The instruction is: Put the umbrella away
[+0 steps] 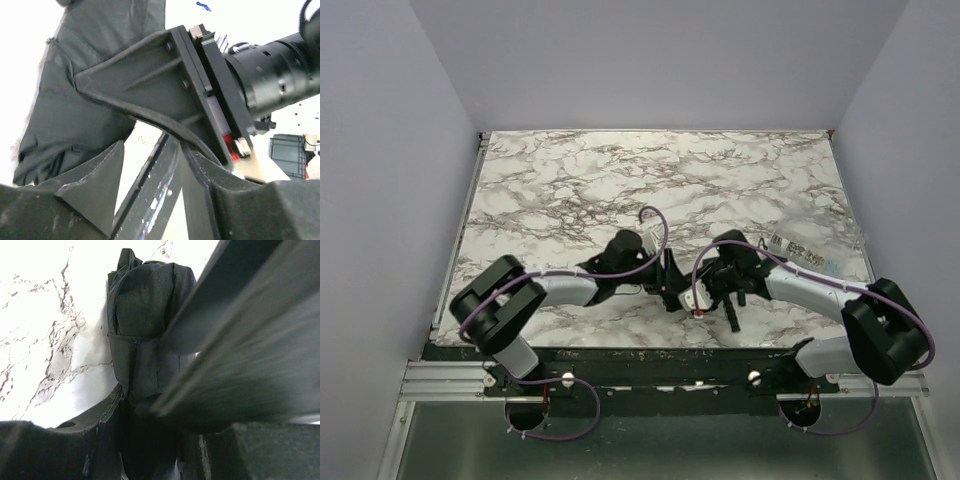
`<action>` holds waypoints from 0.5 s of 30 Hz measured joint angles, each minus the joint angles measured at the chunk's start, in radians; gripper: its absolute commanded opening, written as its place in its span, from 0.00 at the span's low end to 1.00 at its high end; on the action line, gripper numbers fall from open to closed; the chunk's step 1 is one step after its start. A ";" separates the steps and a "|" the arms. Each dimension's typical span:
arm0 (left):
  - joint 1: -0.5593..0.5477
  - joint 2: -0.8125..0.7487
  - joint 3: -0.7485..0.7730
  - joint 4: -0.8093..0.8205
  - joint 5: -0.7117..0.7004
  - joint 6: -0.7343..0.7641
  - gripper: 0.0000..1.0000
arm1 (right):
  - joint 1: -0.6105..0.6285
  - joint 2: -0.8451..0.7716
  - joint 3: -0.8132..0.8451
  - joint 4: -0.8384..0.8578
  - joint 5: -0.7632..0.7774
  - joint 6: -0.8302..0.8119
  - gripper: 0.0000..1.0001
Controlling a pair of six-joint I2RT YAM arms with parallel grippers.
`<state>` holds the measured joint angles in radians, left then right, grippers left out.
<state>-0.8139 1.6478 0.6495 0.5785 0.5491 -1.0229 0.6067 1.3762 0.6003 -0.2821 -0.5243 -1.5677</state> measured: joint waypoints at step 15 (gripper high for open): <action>0.172 -0.623 -0.162 -0.326 -0.225 0.248 0.85 | 0.001 0.032 0.100 -0.106 -0.007 0.095 0.15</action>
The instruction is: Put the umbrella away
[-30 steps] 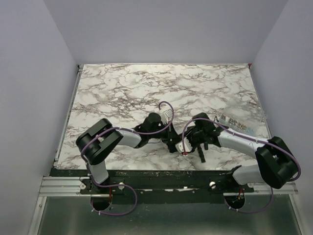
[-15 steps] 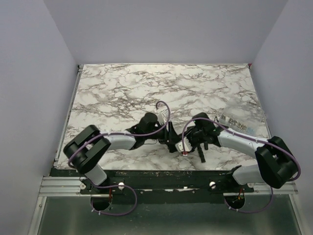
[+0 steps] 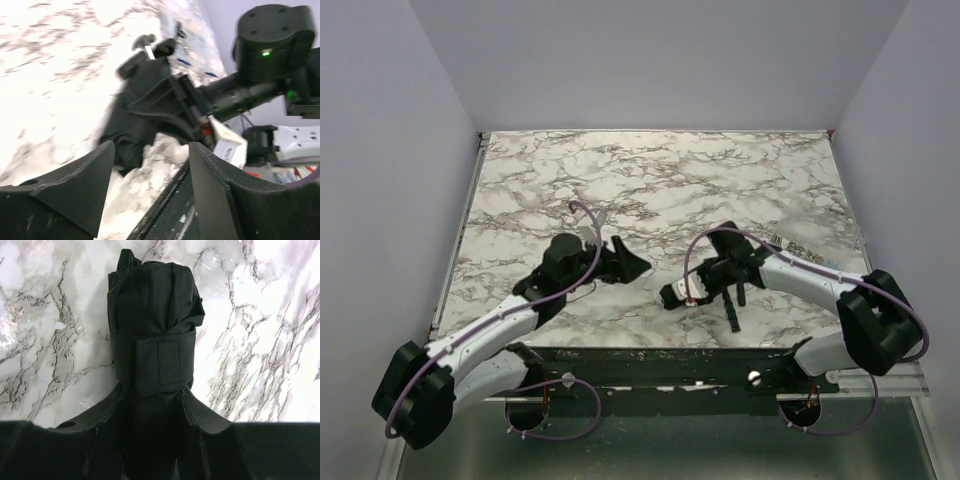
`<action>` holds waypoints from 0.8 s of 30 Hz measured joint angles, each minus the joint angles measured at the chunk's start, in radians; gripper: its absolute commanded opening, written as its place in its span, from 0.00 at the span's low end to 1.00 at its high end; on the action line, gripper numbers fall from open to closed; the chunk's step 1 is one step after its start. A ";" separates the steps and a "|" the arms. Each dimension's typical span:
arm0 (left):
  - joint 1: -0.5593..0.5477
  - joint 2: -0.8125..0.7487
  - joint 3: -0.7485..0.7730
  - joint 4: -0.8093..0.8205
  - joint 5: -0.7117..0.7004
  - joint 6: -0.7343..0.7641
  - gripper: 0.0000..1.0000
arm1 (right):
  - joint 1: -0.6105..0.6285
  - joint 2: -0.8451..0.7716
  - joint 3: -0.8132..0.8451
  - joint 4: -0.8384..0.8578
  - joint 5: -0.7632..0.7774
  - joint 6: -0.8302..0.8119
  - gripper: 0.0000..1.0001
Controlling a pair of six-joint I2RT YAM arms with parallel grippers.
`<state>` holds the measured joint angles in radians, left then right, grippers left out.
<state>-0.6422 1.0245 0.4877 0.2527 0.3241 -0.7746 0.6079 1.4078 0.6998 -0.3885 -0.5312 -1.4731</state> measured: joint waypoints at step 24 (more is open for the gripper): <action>0.182 -0.555 -0.235 -0.335 -0.251 0.047 0.98 | 0.226 0.484 0.628 -0.103 0.151 0.663 0.19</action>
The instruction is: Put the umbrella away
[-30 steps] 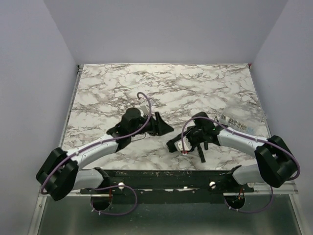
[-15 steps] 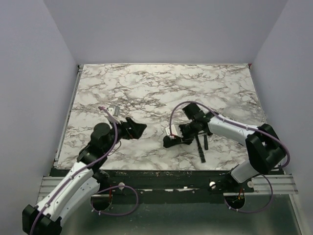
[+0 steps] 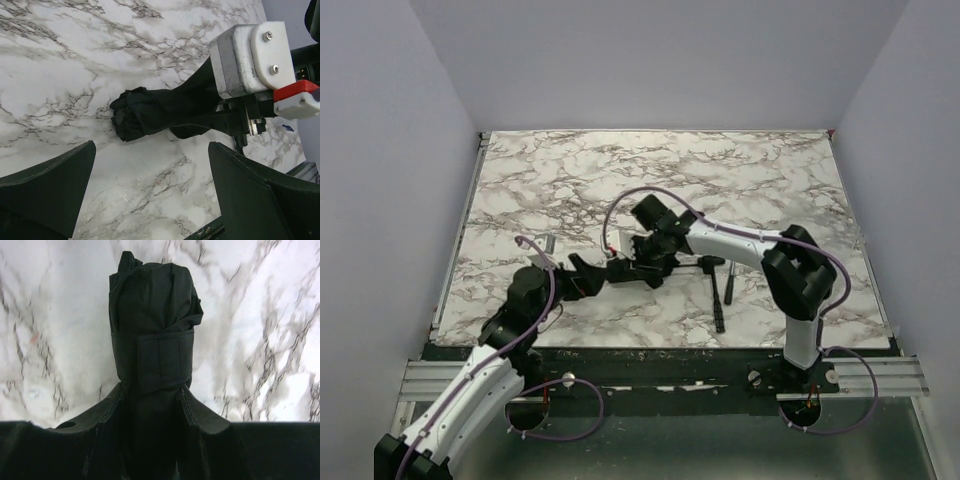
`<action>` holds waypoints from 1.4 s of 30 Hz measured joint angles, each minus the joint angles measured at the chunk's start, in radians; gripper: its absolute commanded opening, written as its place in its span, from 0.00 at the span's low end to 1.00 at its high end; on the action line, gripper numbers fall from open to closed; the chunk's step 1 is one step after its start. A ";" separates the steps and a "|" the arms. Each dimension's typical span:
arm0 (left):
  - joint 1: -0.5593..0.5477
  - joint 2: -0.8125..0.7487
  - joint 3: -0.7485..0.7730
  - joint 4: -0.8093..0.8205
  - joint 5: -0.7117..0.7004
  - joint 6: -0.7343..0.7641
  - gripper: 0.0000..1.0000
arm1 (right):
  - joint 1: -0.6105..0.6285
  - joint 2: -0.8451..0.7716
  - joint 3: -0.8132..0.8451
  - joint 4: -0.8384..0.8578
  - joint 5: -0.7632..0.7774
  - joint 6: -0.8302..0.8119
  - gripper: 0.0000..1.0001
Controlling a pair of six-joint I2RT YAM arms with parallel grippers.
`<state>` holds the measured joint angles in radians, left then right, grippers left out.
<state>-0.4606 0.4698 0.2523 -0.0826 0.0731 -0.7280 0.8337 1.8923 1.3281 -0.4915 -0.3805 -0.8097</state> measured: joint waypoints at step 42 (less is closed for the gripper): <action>0.195 0.665 0.167 0.163 0.100 0.031 0.52 | -0.365 -0.549 -0.517 0.151 0.106 0.589 0.00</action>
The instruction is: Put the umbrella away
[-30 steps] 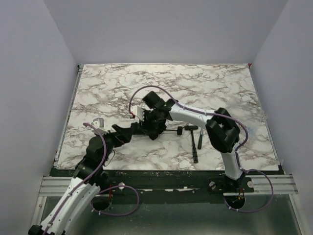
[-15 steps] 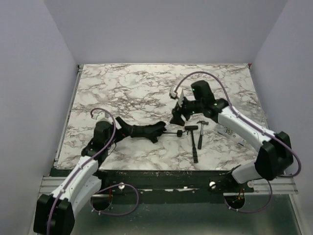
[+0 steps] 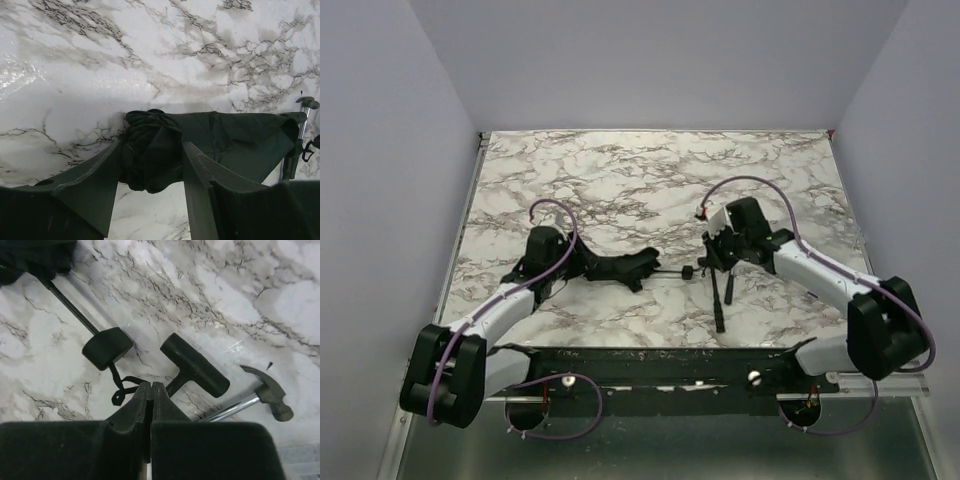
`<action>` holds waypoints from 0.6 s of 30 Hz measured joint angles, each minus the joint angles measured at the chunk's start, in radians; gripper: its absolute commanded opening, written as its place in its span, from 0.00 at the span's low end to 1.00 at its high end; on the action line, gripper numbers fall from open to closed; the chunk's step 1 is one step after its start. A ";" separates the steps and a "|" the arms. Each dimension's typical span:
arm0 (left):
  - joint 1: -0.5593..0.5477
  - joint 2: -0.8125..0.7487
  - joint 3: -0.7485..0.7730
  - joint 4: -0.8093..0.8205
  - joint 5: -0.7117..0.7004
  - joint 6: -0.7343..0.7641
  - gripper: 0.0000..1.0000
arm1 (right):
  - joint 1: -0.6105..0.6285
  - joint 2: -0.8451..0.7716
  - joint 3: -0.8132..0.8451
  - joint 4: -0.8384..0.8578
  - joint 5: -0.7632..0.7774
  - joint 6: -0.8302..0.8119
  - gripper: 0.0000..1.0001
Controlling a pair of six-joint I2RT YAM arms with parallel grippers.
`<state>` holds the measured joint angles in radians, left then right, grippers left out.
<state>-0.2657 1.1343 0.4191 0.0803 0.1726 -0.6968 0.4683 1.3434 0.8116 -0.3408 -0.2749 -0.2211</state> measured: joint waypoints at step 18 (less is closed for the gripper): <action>0.003 0.020 -0.011 0.055 0.084 0.009 0.35 | 0.095 0.385 0.169 0.013 -0.142 0.224 0.00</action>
<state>-0.2623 1.1542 0.4084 0.1352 0.2565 -0.6880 0.5632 1.7287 0.9806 -0.3275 -0.4168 0.0029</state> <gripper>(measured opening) 0.368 0.023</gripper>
